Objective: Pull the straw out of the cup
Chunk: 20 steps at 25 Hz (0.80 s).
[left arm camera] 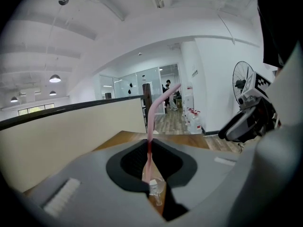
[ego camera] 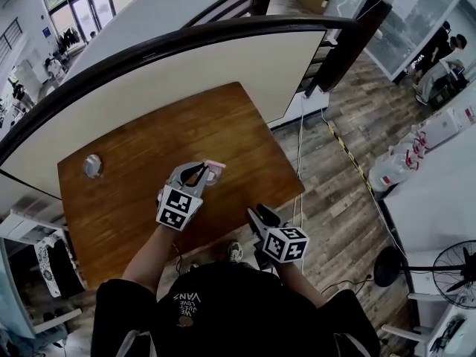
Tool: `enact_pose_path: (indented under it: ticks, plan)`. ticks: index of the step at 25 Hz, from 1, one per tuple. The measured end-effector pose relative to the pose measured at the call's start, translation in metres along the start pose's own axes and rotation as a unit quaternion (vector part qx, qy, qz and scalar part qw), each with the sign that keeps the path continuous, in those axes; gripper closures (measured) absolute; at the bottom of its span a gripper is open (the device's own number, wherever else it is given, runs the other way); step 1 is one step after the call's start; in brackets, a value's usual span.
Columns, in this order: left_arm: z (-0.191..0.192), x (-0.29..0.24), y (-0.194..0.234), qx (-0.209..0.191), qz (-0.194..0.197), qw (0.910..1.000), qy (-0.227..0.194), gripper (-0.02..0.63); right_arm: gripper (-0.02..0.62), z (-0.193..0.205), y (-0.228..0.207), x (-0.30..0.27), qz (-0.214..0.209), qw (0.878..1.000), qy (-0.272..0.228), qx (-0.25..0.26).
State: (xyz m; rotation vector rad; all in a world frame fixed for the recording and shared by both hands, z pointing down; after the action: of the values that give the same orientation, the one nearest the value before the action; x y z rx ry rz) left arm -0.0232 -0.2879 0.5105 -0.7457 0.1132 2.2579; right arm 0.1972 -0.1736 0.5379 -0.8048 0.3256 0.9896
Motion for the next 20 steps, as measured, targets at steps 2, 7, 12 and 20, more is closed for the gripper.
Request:
enact_pose_path:
  ticks: [2,7,12,20]
  plan:
    - [-0.001,0.009,0.002,0.004,-0.002,0.9999,-0.011,0.566,0.433,0.001,0.004,0.0,0.005,1.0,-0.001,-0.003]
    - [0.001,0.031,0.004,0.016,-0.007,0.9993,-0.034,0.566,0.433,0.005,0.014,0.002,0.013,1.0,-0.009,-0.017]
    - [0.007,0.059,0.011,0.026,-0.018,0.998,-0.055,0.566,0.433,0.007,0.031,-0.002,0.024,1.0,-0.012,-0.011]
    - [0.017,0.102,0.024,0.05,-0.031,0.9952,-0.078,0.566,0.433,0.012,0.06,-0.009,0.018,1.0,-0.018,-0.005]
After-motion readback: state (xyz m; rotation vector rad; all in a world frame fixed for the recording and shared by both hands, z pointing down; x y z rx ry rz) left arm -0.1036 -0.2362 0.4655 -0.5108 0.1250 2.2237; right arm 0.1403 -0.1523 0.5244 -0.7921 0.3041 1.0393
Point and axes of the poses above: the fingertips, and each gripper's own axes: x backward along the fingers, y to its left, z out of its underside, the point moved 8 cm from there along x, backward along the fingers, and after that the axes turned 11 degrees about y, right-handed, at the moved point
